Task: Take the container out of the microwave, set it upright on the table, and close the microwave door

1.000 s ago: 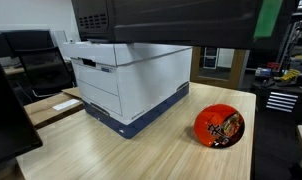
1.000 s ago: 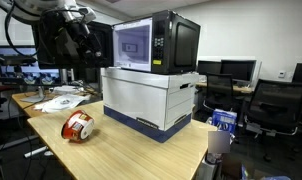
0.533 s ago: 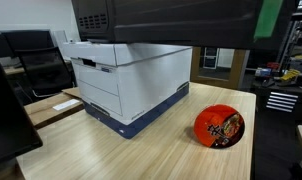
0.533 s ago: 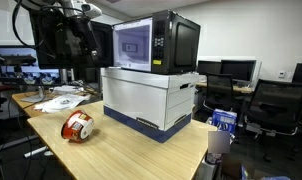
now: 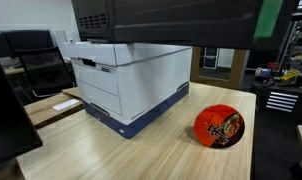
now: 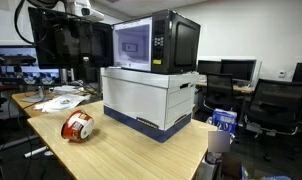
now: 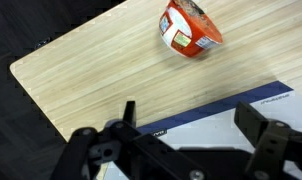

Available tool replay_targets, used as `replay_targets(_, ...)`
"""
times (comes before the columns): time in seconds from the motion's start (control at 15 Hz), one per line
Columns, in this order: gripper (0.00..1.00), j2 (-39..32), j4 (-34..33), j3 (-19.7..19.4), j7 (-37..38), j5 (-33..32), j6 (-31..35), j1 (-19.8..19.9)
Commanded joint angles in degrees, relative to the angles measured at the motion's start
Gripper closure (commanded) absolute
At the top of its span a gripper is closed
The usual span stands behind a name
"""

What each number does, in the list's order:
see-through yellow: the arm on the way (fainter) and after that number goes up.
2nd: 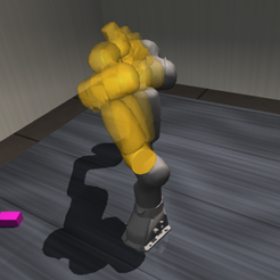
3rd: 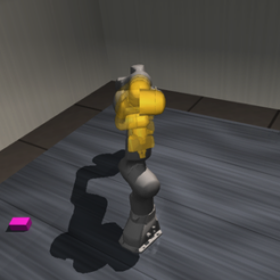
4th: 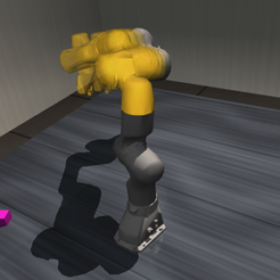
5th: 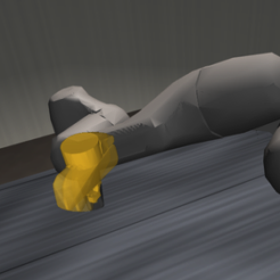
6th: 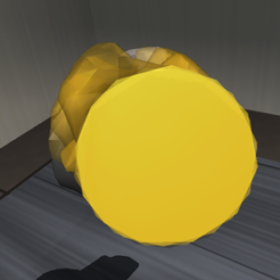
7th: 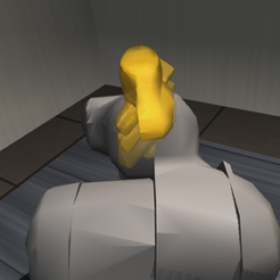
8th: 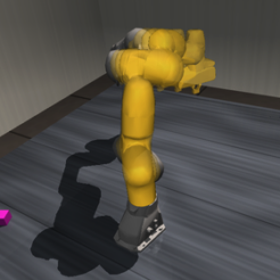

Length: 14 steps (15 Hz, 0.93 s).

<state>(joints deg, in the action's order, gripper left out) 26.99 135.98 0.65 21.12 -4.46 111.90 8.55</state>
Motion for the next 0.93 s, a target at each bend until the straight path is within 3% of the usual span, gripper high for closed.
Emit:
replay_targets(0.0, 0.0, 0.0, -1.7, -0.6, -0.2, 1.6, -2.9, -0.4)
replay_targets(0.87, 0.0, 9.9, -8.8, 3.0, 0.0, 0.4, 2.0, -2.2)
